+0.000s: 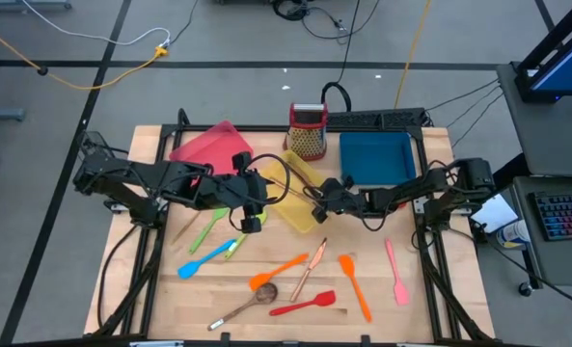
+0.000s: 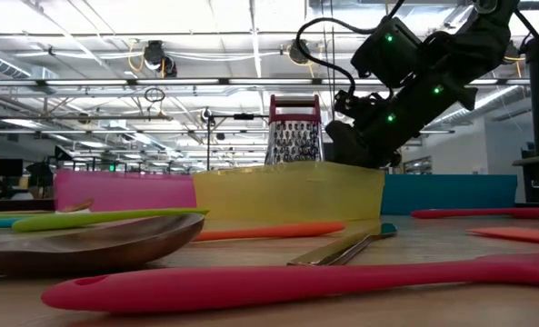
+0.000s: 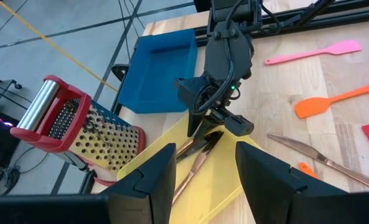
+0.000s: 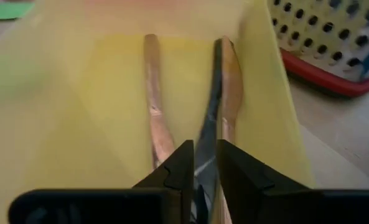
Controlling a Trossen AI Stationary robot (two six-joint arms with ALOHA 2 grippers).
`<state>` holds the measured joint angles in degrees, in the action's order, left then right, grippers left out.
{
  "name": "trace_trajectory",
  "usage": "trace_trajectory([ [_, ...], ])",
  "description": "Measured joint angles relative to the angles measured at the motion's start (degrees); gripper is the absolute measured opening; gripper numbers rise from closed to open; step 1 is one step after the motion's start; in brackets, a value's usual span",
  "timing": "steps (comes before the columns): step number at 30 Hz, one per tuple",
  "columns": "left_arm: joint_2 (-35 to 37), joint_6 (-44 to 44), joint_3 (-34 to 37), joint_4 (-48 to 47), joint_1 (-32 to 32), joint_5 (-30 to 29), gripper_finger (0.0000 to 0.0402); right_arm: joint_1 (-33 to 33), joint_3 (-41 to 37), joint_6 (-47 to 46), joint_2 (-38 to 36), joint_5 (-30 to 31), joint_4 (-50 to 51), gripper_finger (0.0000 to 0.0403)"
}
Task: Pick & Place Kitchen Items
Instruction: Put the brown table knife into the yellow bin
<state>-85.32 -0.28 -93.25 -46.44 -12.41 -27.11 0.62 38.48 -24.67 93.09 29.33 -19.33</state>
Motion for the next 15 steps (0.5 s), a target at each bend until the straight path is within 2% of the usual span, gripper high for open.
trace_trajectory([
  [8,0.0,-0.1,0.0,0.0,0.0,0.0,0.0172,-0.4,0.0,5.0,0.0,0.0,-3.8,0.0130],
  [15,0.0,0.0,0.0,0.0,0.0,0.0,0.0172,-2.5,0.0,10.5,0.0,0.6,-6.0,0.0143],
])
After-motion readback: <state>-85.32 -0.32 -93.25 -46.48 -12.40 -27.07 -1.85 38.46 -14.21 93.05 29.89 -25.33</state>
